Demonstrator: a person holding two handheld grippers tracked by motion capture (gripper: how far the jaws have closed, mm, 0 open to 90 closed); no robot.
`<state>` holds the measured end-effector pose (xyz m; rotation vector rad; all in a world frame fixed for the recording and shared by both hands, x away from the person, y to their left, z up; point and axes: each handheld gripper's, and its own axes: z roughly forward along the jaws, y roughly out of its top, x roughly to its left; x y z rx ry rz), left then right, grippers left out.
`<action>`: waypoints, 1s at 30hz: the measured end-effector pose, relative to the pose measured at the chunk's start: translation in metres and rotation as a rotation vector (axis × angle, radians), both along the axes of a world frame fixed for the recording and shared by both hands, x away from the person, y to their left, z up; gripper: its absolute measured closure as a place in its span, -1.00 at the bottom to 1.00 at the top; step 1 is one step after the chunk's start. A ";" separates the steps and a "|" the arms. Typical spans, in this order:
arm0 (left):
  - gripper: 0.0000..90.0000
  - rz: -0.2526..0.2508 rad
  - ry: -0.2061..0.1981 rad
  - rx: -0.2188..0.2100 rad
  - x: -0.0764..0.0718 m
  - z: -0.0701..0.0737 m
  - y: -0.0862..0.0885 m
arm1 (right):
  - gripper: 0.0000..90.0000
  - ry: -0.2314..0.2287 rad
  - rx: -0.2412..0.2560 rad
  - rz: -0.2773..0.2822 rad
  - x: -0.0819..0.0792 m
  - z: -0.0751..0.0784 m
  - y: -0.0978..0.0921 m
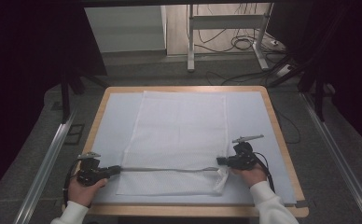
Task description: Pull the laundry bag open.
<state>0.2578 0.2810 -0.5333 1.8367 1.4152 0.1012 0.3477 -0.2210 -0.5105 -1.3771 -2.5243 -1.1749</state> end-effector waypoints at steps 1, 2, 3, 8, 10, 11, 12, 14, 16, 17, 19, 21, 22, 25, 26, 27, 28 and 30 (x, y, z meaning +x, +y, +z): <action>0.79 0.006 -0.021 0.011 -0.001 0.001 -0.001 | 0.83 -0.007 -0.006 -0.001 0.000 0.000 0.000; 0.68 0.017 -0.050 0.025 -0.004 0.003 -0.001 | 0.74 -0.013 -0.013 0.001 0.000 0.001 -0.001; 0.52 0.029 -0.066 0.034 -0.005 0.005 -0.001 | 0.62 -0.024 -0.021 -0.002 -0.001 0.001 -0.001; -0.07 0.071 -0.155 0.033 -0.009 0.018 -0.002 | 0.15 -0.074 -0.018 -0.029 -0.004 0.009 -0.006; -0.15 0.059 -0.169 0.038 -0.008 0.022 -0.005 | 0.03 -0.093 -0.013 -0.042 -0.004 0.013 -0.007; -0.17 0.049 -0.178 0.043 -0.007 0.024 -0.008 | -0.02 -0.102 -0.013 -0.050 -0.004 0.014 -0.008; -0.20 0.041 -0.183 0.047 -0.007 0.025 -0.009 | -0.06 -0.115 -0.011 -0.053 -0.004 0.016 -0.009; -0.23 0.019 -0.193 0.055 -0.004 0.029 -0.013 | -0.12 -0.119 -0.003 -0.054 -0.004 0.018 -0.010; -0.24 0.008 -0.200 0.050 -0.002 0.033 -0.015 | -0.17 -0.127 -0.004 -0.051 -0.004 0.019 -0.012; -0.25 0.004 -0.204 0.049 -0.001 0.034 -0.017 | -0.19 -0.136 -0.002 -0.046 -0.005 0.020 -0.012; -0.26 -0.002 -0.204 0.051 0.002 0.036 -0.019 | -0.20 -0.159 0.005 -0.037 -0.005 0.022 -0.014; -0.25 -0.011 -0.206 0.047 0.005 0.037 -0.022 | -0.20 -0.197 0.009 -0.036 -0.006 0.025 -0.016; -0.25 -0.016 -0.208 0.046 0.006 0.038 -0.023 | -0.20 -0.213 0.005 -0.039 -0.007 0.027 -0.018; -0.25 -0.032 -0.212 0.041 0.013 0.040 -0.028 | -0.20 -0.228 -0.018 -0.045 -0.007 0.030 -0.021; -0.25 -0.039 -0.216 0.039 0.016 0.041 -0.029 | -0.20 -0.230 -0.011 -0.046 -0.007 0.030 -0.023; -0.25 -0.043 -0.220 0.037 0.018 0.041 -0.031 | -0.21 -0.231 -0.013 -0.046 -0.008 0.030 -0.024; -0.25 -0.049 -0.222 0.037 0.020 0.042 -0.032 | -0.21 -0.236 -0.019 -0.048 -0.008 0.030 -0.025; -0.26 -0.057 -0.225 0.039 0.024 0.042 -0.036 | -0.23 -0.247 -0.017 -0.050 -0.008 0.031 -0.027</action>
